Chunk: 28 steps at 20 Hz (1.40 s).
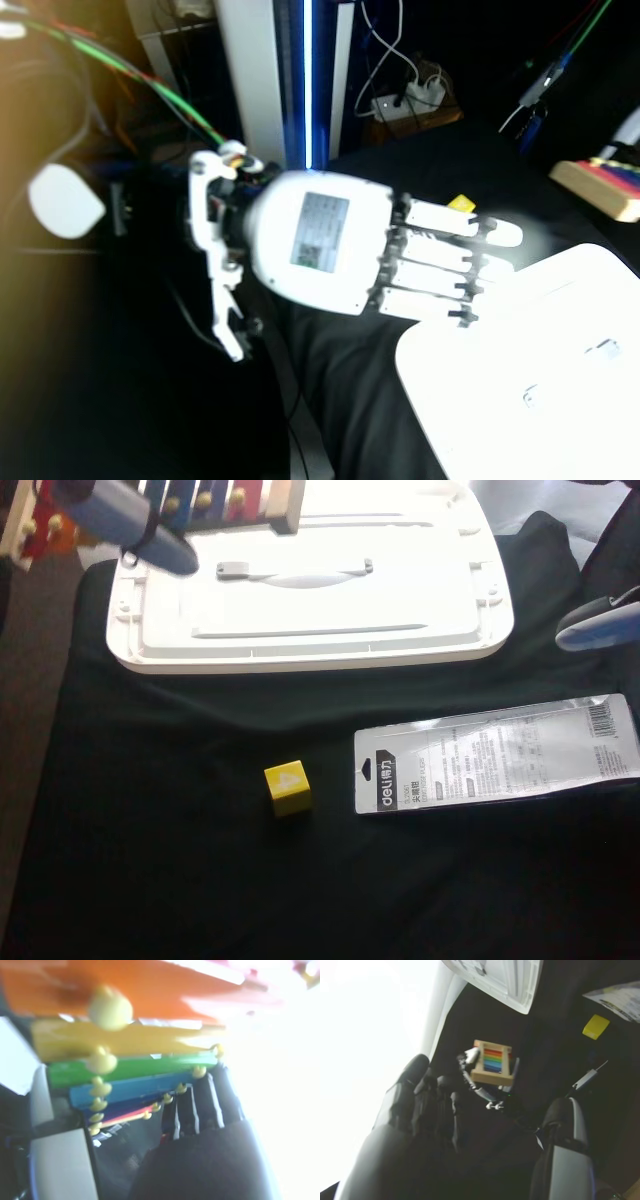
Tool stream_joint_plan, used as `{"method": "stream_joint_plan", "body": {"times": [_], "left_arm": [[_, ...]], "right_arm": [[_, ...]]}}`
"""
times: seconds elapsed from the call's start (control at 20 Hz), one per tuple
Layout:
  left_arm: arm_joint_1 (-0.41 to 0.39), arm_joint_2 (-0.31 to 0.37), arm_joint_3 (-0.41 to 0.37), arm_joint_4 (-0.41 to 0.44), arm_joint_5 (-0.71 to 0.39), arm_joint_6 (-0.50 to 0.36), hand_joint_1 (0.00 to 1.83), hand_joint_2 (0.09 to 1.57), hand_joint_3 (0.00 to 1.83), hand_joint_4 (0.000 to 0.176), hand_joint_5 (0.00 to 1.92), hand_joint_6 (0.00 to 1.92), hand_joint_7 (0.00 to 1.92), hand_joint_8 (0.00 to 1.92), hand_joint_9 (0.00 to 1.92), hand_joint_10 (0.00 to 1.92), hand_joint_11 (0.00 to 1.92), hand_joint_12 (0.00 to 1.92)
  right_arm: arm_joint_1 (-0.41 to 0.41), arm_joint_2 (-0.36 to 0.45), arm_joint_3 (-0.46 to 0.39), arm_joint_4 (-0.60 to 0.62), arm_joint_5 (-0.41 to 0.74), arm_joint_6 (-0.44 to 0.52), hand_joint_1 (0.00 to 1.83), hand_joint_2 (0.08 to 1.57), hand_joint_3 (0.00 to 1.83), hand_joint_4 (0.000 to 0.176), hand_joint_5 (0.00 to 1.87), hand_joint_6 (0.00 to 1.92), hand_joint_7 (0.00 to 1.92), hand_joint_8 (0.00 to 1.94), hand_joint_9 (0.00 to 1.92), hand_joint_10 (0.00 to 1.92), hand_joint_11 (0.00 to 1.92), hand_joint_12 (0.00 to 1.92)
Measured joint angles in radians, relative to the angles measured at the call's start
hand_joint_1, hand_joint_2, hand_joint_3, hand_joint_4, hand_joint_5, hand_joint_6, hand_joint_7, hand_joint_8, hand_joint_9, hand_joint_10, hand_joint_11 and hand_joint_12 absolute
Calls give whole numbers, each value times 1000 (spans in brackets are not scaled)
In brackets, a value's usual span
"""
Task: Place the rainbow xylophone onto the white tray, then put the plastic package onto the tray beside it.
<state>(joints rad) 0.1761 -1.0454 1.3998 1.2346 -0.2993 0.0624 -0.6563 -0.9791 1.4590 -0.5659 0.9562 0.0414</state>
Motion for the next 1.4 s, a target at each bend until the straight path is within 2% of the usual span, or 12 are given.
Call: {"method": "stream_joint_plan", "body": {"times": [0.05, 0.25, 0.4, 0.65, 0.75, 0.85, 0.9, 1.05, 1.1, 1.2, 1.25, 1.4], "left_arm": [[-5, -19, 17, 0, 12, 0, 981, 1017, 0, 0, 335, 1188, 337, 1367, 371, 1494, 375, 1701], [-8, -119, 119, -30, 55, 0, 1020, 998, 2, 0, 340, 1237, 306, 1457, 359, 1594, 411, 1786], [-9, -195, 195, -32, 87, 0, 1048, 1047, 6, 0, 384, 1271, 385, 1468, 400, 1595, 379, 1769], [-6, -329, 329, -75, 111, 0, 1087, 1007, 0, 0, 480, 1208, 488, 1338, 501, 1485, 522, 1702], [0, -362, 362, -77, 123, 0, 1075, 1021, 1, 0, 486, 1090, 483, 1194, 480, 1336, 440, 1634], [16, -388, 400, -84, 130, 0, 1084, 1038, 1, 0, 516, 948, 543, 980, 502, 1132, 392, 1516], [21, -396, 415, -92, 134, 0, 1084, 1038, 1, 0, 516, 948, 543, 980, 502, 1132, 392, 1516], [60, -447, 520, -179, 128, 4, 1112, 1052, 0, 0, 485, 1063, 508, 1052, 476, 1236, 383, 1588], [69, -452, 529, -188, 127, 5, 1137, 1058, 1, 0, 463, 1055, 503, 1064, 488, 1257, 404, 1550], [91, -486, 575, -240, 114, 6, 1072, 1054, 1, 0, 438, 980, 484, 1052, 472, 1245, 401, 1526], [104, -507, 603, -275, 103, 6, 981, 1076, 0, 0, 487, 838, 528, 927, 469, 1181, 347, 1500], [134, -537, 634, -314, 82, 6, 1040, 1073, 0, 0, 534, 707, 549, 884, 460, 1167, 340, 1456]], "right_arm": [[0, -1, 0, -1, 1, 0, 960, 841, 0, 42, 146, 2, 201, 0, 188, 4, 0, 736], [0, -12, 6, -3, 0, 0, 942, 822, 0, 64, 154, 3, 185, 1, 173, 1, 0, 678], [0, -31, 22, -6, 2, 0, 962, 819, 0, 59, 152, 1, 192, 1, 183, 6, 0, 576], [0, -55, 34, -22, 4, 0, 922, 780, 0, 50, 177, 6, 210, 2, 171, 0, 0, 511], [0, -64, 43, -23, 3, 0, 910, 781, 0, 35, 170, 4, 199, 6, 156, 4, 0, 451], [3, -66, 44, -28, 2, 1, 886, 779, 0, 29, 163, 1, 205, 5, 156, 4, 0, 478], [5, -66, 44, -29, 3, 0, 886, 779, 0, 29, 163, 1, 205, 5, 156, 4, 0, 478], [6, -70, 49, -30, 8, 1, 929, 807, 4, 33, 156, 1, 182, 2, 135, 1, 0, 416], [6, -71, 49, -31, 10, 0, 927, 812, 3, 46, 150, 1, 176, 1, 119, 1, 0, 382], [6, -71, 50, -30, 14, 0, 867, 797, 0, 50, 147, 0, 159, 2, 116, 1, 0, 495], [7, -71, 50, -33, 21, 0, 815, 802, 1, 49, 146, 1, 131, 3, 95, 2, 0, 392], [11, -70, 50, -35, 34, 0, 809, 791, 0, 41, 151, 3, 127, 3, 96, 4, 0, 368]]}}
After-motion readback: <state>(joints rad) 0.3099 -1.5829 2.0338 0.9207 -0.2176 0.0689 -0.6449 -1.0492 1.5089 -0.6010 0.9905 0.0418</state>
